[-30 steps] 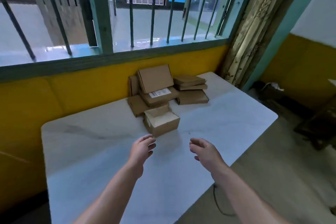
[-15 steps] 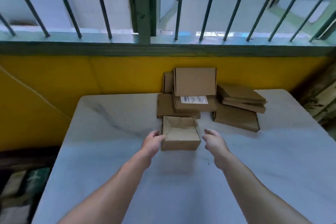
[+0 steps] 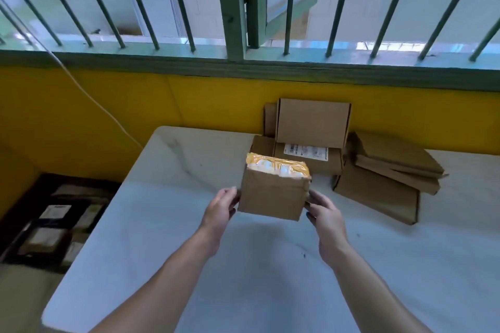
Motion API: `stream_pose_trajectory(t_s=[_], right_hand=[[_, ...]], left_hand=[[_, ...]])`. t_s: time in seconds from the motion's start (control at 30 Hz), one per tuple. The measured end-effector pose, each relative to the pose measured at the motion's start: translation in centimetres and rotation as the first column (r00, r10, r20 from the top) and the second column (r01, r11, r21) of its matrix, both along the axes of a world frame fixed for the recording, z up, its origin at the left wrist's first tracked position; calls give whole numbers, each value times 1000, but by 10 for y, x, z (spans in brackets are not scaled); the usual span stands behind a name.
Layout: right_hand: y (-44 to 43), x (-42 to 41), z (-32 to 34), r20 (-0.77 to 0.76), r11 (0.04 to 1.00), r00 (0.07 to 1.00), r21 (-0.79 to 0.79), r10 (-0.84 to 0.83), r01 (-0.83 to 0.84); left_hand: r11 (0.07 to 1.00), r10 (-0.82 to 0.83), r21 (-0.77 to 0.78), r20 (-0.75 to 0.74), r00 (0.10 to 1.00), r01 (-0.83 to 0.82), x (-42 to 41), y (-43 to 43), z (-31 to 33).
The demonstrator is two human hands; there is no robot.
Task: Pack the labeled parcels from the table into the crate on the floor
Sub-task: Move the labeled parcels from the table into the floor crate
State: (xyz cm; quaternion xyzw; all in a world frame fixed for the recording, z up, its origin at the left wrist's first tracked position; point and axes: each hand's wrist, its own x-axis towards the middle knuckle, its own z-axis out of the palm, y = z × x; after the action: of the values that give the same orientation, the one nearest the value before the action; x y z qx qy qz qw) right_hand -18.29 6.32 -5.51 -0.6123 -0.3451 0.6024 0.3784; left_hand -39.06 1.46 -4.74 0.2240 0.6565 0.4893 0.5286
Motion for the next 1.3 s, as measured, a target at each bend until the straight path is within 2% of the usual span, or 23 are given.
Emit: stream_pose_trajectory(t_s=[0.17,0.3,0.43,0.5,0.57,0.63,0.77,1.03,1.17,1.3], right_hand=[[-10,-5,14,-189,997,982,70,-2,16],[-10,-12,26,-289,998,957,48,-27,43],[-10,-17,32,-382,998,924,38,-24,41],[-11,-19,35,-403,997,915,49,-29,53],[-12,-23,37,-400,996,916,64,-29,60],[-13,-25,39,-410,994,911,75,-37,74],[-16,-28,46,-499,992,866,85,-36,91],[-16,-32,70,-659,967,752,179,-20,183],[-15,-31,85,-667,947,743,273,58,171],[-16,-33,91,-681,934,728,307,80,185]], left_hand=[[993,68,94,68,995,-74,-1,-5,12],[975,79,191,171,982,-112,-4,-10,18],[962,40,256,203,978,-92,-13,-17,21],[969,5,240,203,979,-54,-14,-18,26],[971,-40,240,143,989,4,-14,-18,28],[963,-48,269,132,990,11,-16,-18,29],[920,-198,363,94,976,151,-25,-20,35],[888,-155,457,185,971,54,-25,-23,51],[873,-177,486,271,946,24,-24,-23,63],[843,-215,536,258,942,45,-22,-24,77]])
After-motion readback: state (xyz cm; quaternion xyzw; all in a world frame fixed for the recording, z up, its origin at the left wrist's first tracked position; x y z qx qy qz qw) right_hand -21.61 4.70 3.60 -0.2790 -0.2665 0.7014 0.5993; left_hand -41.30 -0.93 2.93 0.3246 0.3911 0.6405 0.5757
